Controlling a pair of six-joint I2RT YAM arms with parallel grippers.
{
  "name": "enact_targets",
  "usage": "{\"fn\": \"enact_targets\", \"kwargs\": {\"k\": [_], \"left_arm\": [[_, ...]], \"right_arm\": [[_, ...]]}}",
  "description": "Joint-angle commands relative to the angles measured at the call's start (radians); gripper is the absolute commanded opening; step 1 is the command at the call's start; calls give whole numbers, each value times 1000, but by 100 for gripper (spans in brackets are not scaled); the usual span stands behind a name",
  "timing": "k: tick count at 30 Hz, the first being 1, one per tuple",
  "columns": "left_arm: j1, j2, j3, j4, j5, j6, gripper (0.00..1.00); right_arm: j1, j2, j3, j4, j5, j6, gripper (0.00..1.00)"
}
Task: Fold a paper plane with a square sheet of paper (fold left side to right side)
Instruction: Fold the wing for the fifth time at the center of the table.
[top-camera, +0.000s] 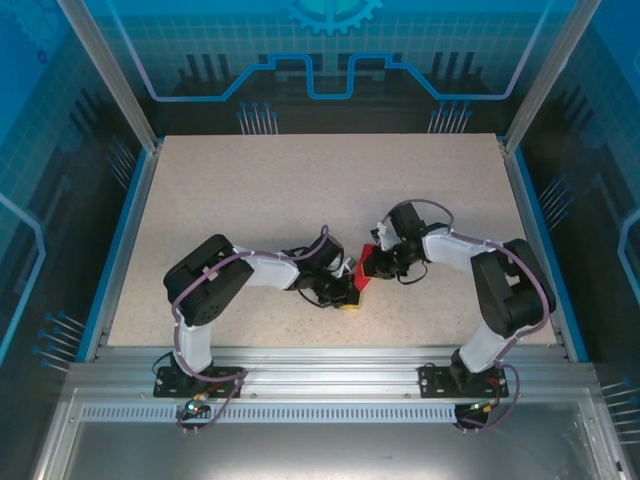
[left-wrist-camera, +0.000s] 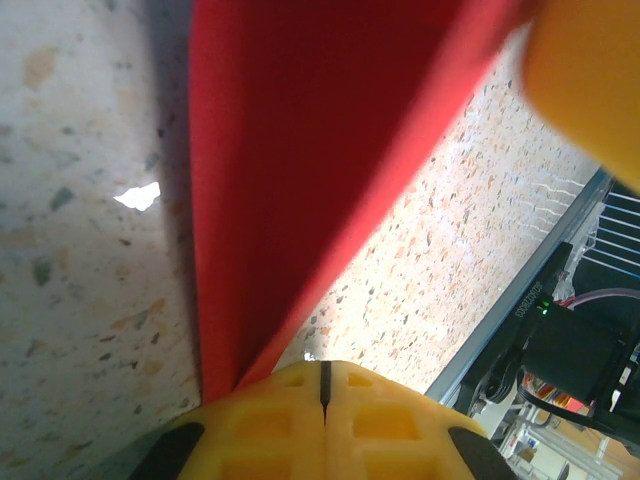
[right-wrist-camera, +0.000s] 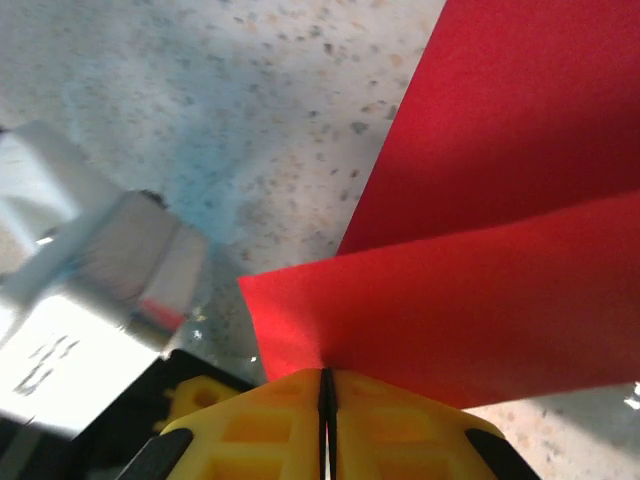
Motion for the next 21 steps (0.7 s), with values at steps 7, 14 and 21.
{"fn": "enact_targets", "kwargs": {"k": [7,14,21], "left_arm": [[31,-100,-20,-66,-28,-11,13],[54,-106,16,-117,-34,18,17],[54,-29,46,-82,5,14,20]], "right_arm": [[5,94,43,-46,84,9,9],[3,98,29,-28,71,15,9],[4,96,29,-30,65,15,9]]}}
